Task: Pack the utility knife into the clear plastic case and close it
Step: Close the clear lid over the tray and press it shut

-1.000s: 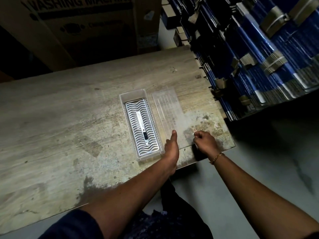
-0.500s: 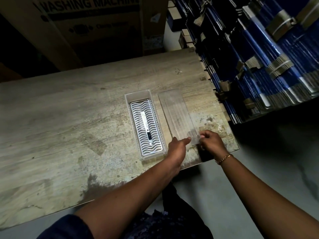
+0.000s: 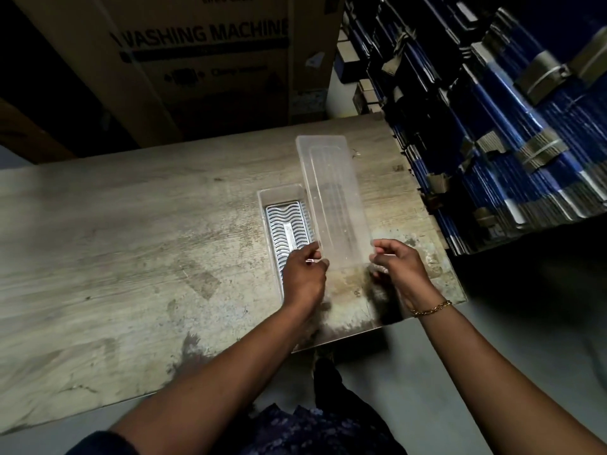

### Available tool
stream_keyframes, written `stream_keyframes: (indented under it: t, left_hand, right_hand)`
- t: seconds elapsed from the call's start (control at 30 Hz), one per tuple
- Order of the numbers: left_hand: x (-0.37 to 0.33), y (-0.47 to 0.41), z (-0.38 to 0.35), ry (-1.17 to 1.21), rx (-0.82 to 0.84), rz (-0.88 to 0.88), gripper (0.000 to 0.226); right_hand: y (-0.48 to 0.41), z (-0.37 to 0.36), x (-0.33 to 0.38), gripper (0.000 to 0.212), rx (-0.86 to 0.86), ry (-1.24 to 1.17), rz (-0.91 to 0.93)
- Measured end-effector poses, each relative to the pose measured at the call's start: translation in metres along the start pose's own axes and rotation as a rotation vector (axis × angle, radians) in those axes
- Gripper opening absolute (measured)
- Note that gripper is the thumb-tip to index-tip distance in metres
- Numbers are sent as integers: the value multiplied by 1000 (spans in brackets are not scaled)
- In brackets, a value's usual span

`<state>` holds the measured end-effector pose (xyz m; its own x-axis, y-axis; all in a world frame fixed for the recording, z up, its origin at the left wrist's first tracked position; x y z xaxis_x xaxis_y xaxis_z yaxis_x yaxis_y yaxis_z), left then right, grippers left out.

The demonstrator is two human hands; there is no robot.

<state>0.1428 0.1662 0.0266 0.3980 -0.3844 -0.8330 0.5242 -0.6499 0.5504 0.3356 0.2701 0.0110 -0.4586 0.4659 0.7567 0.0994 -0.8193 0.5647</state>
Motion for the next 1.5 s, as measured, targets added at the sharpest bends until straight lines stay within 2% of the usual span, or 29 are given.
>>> stream_keyframes:
  t: [0.27,0.57,0.93,1.5]
  left_hand:
    - [3,-3,54,42,-69,-41,37]
    - [25,3,90,-46,-96,-30,38]
    - [52,7,98,-151,-80,-22,35]
    - [68,9,105,-191,-84,6,36]
  right_hand:
    - [19,-38,28,28,51,50,109]
    - [33,-70,6,28,62,137,113]
    - [38,-77,-36,26,35,260,86]
    - [42,-80,-46,24,71,331,58]
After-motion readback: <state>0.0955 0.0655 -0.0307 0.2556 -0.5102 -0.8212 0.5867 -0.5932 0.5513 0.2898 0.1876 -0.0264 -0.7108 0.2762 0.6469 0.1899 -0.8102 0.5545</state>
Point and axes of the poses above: each hand's wrist, its own y-axis away from the middle knuckle, its own z-axis out of the back of the hand, x = y × z, the point moved 7 cm from there along -y, towards the middle knuckle, and after that the axes turned 12 degrees about y, right-handed, at the moved point
